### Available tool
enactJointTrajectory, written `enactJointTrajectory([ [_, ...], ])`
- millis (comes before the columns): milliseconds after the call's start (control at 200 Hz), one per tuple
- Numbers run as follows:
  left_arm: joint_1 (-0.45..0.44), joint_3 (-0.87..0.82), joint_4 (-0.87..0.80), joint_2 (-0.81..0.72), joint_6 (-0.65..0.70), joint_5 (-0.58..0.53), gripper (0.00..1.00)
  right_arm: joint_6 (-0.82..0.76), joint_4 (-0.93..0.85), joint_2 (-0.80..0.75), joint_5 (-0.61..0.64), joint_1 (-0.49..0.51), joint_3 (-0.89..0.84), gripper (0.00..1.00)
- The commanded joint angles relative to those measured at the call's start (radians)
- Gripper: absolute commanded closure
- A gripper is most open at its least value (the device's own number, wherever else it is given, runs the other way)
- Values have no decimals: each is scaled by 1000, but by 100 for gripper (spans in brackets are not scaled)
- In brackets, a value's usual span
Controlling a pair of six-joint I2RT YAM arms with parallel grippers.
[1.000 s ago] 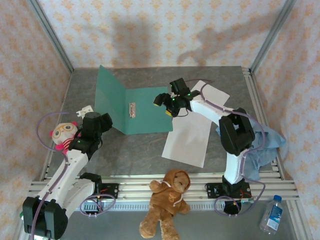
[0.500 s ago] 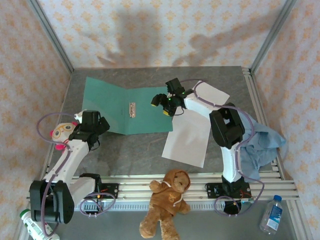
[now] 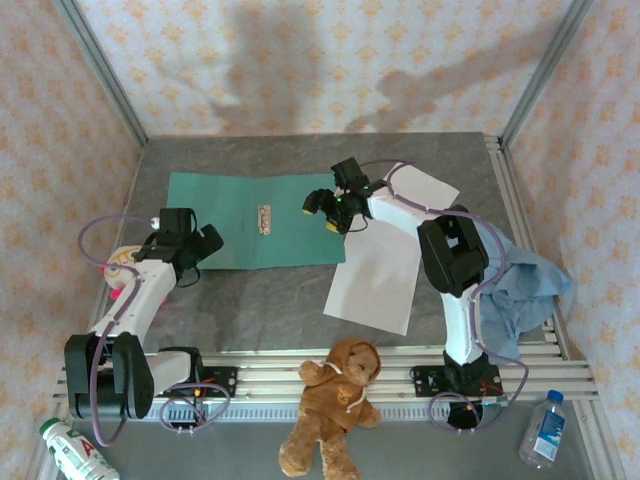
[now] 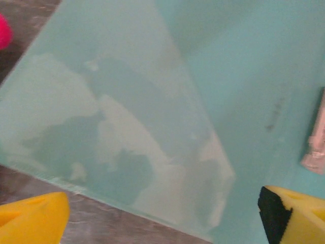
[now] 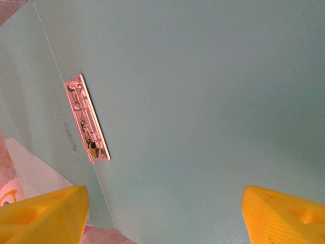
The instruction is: Put the files into the folder
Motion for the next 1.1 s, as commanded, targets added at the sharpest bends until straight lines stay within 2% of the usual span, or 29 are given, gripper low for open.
enactJointTrajectory([
  [0, -1, 40, 34, 20, 14, 146, 9, -8, 24, 3, 5, 2, -27, 21],
  [85, -33, 67, 54, 45, 17, 192, 12, -15, 24, -23, 8, 3, -40, 21],
  [185, -85, 127, 33, 94, 33, 161, 12, -38, -3, -57, 10, -2, -36, 21],
  [280, -120, 149, 73, 146, 38, 180, 13, -52, -27, -87, 6, -12, -37, 21],
  [485, -190, 266, 98, 343, 64, 211, 14, -70, -41, -176, -4, -45, -91, 21],
  [956, -258, 453, 164, 691, 50, 237, 18, -88, 19, -391, -35, -228, -431, 21],
  [1096, -281, 516, 157, 780, 53, 184, 18, -86, 33, -411, -42, -262, -507, 21],
])
